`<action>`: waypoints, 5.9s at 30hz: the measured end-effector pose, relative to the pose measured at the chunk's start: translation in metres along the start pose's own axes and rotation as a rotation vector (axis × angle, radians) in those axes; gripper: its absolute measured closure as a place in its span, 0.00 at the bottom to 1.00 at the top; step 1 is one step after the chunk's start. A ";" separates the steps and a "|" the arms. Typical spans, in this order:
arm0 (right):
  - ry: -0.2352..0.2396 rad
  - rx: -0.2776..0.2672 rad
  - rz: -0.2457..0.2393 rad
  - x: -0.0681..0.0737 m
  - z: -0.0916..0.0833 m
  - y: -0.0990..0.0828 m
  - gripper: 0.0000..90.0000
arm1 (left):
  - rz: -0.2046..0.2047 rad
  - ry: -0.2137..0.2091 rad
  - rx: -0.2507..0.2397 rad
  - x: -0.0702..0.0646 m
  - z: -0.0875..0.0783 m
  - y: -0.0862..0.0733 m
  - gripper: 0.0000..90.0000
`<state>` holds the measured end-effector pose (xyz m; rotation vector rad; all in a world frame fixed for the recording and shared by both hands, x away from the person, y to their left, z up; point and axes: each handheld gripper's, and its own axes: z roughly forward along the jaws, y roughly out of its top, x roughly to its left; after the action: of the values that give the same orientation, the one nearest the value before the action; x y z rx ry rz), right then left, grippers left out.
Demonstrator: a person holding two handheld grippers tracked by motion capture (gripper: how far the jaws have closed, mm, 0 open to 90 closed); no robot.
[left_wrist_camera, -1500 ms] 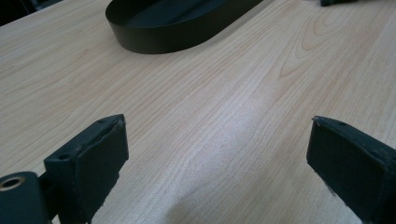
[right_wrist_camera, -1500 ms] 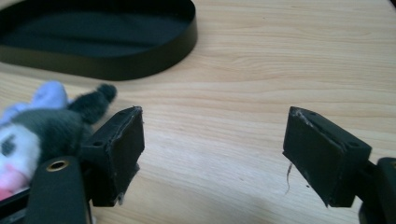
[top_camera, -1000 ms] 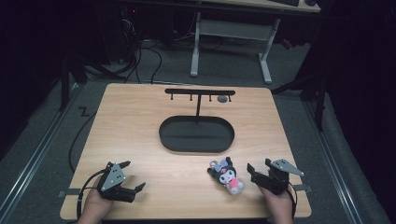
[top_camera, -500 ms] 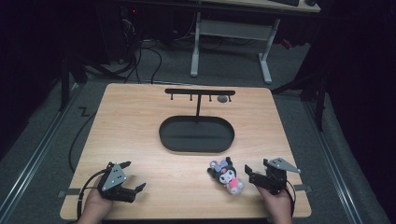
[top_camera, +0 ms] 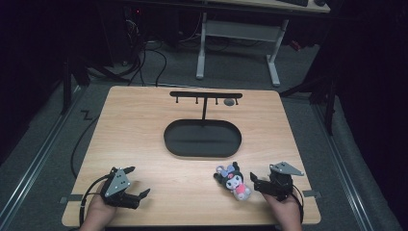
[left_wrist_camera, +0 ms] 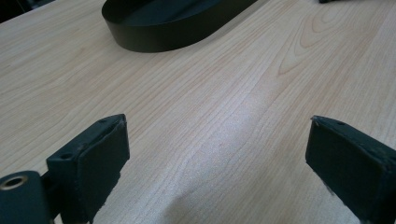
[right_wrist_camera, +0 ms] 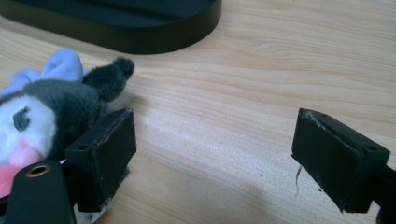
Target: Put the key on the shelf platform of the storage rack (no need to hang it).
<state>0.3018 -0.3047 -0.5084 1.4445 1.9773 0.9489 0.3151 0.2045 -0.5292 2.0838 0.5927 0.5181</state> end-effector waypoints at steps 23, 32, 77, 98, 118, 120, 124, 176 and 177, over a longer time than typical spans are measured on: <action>-0.031 0.107 -0.022 -0.015 -0.011 -0.002 0.18 | 0.000 0.007 -0.004 0.001 -0.001 0.001 0.08; -0.007 0.190 -0.046 -0.007 -0.001 0.002 0.20 | 0.002 0.008 0.001 0.000 -0.002 0.000 0.08; 0.007 0.577 -0.153 0.003 0.000 0.042 0.22 | 0.003 0.005 -0.005 0.001 -0.004 -0.001 0.08; 0.021 0.750 -0.269 0.017 -0.004 0.053 0.19 | 0.000 -0.001 -0.007 0.001 -0.003 -0.001 0.08; 0.137 0.576 -0.247 0.062 -0.020 0.081 0.16 | 0.002 -0.002 -0.003 0.000 -0.003 -0.001 0.08; 0.135 0.580 -0.249 0.065 -0.019 0.081 0.15 | 0.002 -0.001 -0.004 0.000 -0.004 -0.001 0.08; 0.150 0.611 -0.250 0.075 -0.007 0.073 0.16 | -0.001 -0.002 -0.007 0.001 -0.004 -0.002 0.08; 0.188 0.627 -0.274 0.083 0.009 0.057 0.53 | -0.003 -0.012 -0.003 0.001 -0.003 -0.002 0.09; 0.191 0.622 -0.282 0.083 0.009 0.059 0.53 | -0.003 -0.011 -0.002 0.001 -0.002 -0.002 0.09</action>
<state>0.3181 -0.2124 -0.4679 1.3441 2.6877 0.3652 0.3143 0.2077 -0.5293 2.0828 0.5887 0.5052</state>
